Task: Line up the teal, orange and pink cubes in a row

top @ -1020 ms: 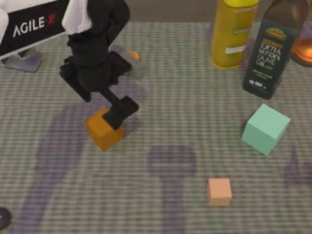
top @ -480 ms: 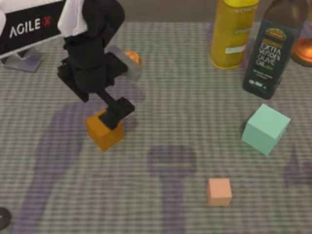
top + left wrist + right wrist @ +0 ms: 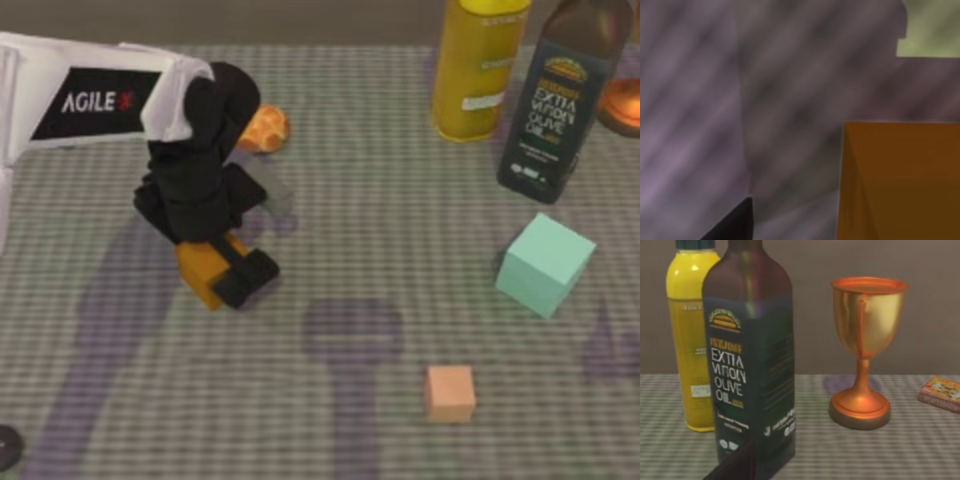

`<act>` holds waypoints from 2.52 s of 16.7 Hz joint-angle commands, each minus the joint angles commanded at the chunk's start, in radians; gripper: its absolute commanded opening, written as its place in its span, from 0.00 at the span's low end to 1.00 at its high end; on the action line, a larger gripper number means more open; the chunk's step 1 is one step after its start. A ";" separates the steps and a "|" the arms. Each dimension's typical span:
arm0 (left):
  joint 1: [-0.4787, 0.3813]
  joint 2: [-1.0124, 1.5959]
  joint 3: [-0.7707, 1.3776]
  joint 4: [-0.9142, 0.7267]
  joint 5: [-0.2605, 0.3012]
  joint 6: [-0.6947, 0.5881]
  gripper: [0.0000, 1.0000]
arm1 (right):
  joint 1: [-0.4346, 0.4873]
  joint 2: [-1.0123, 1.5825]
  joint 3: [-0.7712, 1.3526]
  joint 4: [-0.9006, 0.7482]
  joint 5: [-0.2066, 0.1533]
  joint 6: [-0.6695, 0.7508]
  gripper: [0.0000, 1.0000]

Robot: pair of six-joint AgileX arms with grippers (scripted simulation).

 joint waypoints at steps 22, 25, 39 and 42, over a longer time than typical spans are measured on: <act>0.000 0.002 -0.003 0.005 0.000 0.000 0.00 | 0.000 0.000 0.000 0.000 0.000 0.000 1.00; 0.000 0.002 -0.003 0.005 0.000 0.000 0.00 | 0.000 0.000 0.000 0.000 0.000 0.000 1.00; 0.011 -0.104 0.145 -0.238 0.006 -0.003 0.00 | 0.000 0.000 0.000 0.000 0.000 0.000 1.00; -0.027 -0.113 0.138 -0.240 0.007 0.013 0.00 | 0.000 0.000 0.000 0.000 0.000 0.000 1.00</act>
